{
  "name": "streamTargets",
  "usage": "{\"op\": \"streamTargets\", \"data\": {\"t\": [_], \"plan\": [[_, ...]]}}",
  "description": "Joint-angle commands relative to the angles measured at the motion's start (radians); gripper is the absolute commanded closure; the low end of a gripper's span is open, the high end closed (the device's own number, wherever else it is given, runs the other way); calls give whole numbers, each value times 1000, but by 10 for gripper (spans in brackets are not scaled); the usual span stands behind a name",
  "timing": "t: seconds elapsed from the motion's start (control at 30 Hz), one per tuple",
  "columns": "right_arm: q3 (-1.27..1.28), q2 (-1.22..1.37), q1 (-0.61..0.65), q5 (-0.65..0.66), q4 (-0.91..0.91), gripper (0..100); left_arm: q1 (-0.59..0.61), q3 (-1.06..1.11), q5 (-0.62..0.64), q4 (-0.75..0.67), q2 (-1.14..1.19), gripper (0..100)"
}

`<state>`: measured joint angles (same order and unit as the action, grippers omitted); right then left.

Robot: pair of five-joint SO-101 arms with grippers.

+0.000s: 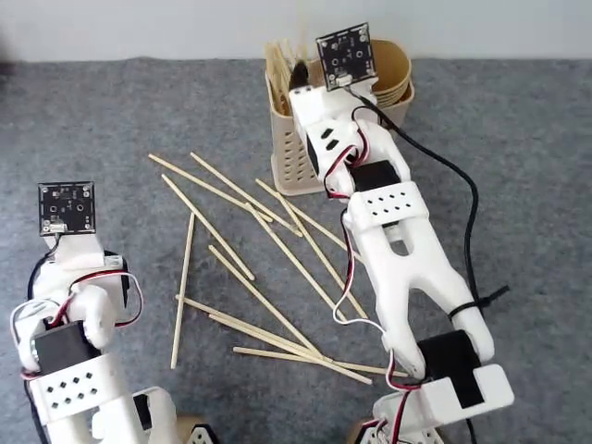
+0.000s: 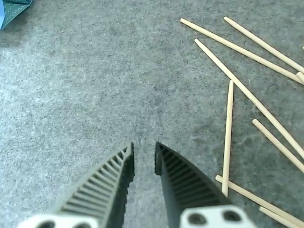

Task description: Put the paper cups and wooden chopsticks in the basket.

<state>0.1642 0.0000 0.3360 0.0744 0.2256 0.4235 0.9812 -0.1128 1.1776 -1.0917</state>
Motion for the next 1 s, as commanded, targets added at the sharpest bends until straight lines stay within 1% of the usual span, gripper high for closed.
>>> {"op": "streamTargets", "data": {"t": [0.0,0.1,0.23,0.37,0.47,0.53,0.67,0.77,0.83,0.97], "plan": [[-14,-143,-5,-11,145,705,-8,-13,12,2,-14,926],[-9,-252,-5,-14,291,753,-69,-13,18,8,-6,903],[-8,-397,-12,-98,493,802,-160,-19,132,6,-5,900],[-8,-512,-12,-126,719,818,-242,-18,138,8,-2,899],[-6,-552,-12,-127,877,818,-284,-25,138,6,60,898],[-6,-556,-13,-127,969,818,-304,-62,137,8,153,898],[9,-559,-13,-127,1106,818,-322,-194,114,9,422,898],[75,-567,-13,-127,1121,818,-321,-311,37,6,632,900],[120,-567,-22,-127,1119,818,-318,-394,12,6,758,901],[183,-567,-79,-127,1102,818,-318,-558,-29,5,1000,902]]}}
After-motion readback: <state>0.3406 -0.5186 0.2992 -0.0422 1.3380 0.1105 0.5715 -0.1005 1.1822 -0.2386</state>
